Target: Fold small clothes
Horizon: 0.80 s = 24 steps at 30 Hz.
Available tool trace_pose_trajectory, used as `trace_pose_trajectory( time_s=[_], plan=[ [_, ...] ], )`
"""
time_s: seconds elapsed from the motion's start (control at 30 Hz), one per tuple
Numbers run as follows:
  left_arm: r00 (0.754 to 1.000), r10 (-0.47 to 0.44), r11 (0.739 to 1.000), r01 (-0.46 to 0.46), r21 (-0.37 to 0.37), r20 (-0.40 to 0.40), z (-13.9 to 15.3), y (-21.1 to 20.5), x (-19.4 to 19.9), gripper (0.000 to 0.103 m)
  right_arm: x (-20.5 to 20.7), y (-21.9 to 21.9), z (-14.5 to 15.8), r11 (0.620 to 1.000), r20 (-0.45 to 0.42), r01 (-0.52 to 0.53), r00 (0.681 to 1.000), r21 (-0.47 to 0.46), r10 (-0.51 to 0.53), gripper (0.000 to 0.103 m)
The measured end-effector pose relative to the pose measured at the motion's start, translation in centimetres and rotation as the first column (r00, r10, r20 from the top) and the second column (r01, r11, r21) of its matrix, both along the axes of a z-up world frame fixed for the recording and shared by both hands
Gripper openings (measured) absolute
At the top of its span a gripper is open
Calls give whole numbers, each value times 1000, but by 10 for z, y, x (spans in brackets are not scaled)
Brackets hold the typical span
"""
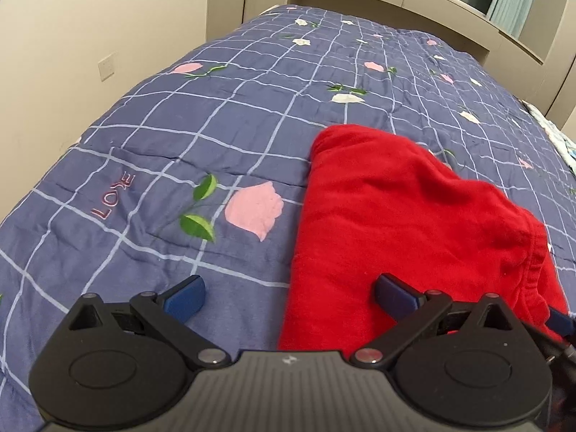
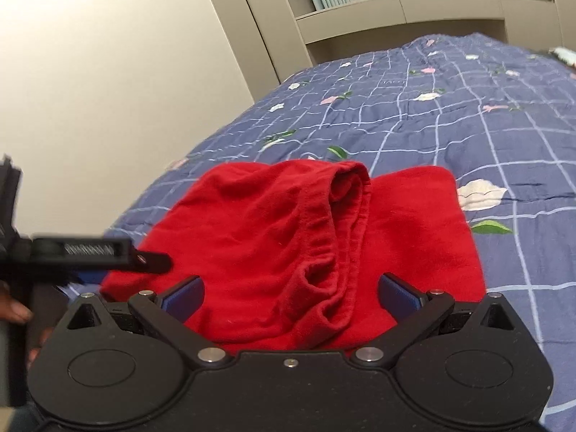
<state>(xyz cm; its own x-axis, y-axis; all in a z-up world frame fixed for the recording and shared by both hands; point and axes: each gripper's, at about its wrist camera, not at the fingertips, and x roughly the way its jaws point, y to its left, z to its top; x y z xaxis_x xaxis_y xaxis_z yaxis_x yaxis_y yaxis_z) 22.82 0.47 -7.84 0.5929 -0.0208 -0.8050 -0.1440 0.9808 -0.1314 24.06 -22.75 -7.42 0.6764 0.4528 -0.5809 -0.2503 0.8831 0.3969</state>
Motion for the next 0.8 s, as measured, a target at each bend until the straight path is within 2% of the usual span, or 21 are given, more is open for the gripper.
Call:
trace_pose_trajectory(
  time_s=[0.1,0.27,0.33,0.4,0.53,0.6,0.7,0.8],
  plan=[
    [1000,-1,1000,1,1,7,-1,0,-1,103,10,-4,3,999,-25,12,1000,52,-11,103],
    [1000,2,1000,-2,-4,5,-1,0,-1,103,31,-11,2,981,-72,101,993,165,-90,102],
    [1000,4,1000,-4,-2,5,-1,-1,-1,103,35,-10,5,975,-89,136,988,174,-122,96],
    [1000,7,1000,-7,-4,5,-1,-1,-2,103,32,-7,7,976,-95,159,985,149,-146,82],
    [1000,11,1000,-11,-6,5,-2,0,-2,103,19,-12,1,969,-94,202,977,140,-190,63],
    [1000,13,1000,-13,-11,11,-3,1,-3,103,15,-16,-3,963,-104,233,970,131,-221,44],
    [1000,17,1000,-17,-13,12,-3,0,-4,103,15,-18,-1,965,-109,239,968,104,-228,33],
    [998,31,999,-32,-20,-48,6,0,2,102,16,-10,7,980,-57,193,980,39,-190,22]
  ],
)
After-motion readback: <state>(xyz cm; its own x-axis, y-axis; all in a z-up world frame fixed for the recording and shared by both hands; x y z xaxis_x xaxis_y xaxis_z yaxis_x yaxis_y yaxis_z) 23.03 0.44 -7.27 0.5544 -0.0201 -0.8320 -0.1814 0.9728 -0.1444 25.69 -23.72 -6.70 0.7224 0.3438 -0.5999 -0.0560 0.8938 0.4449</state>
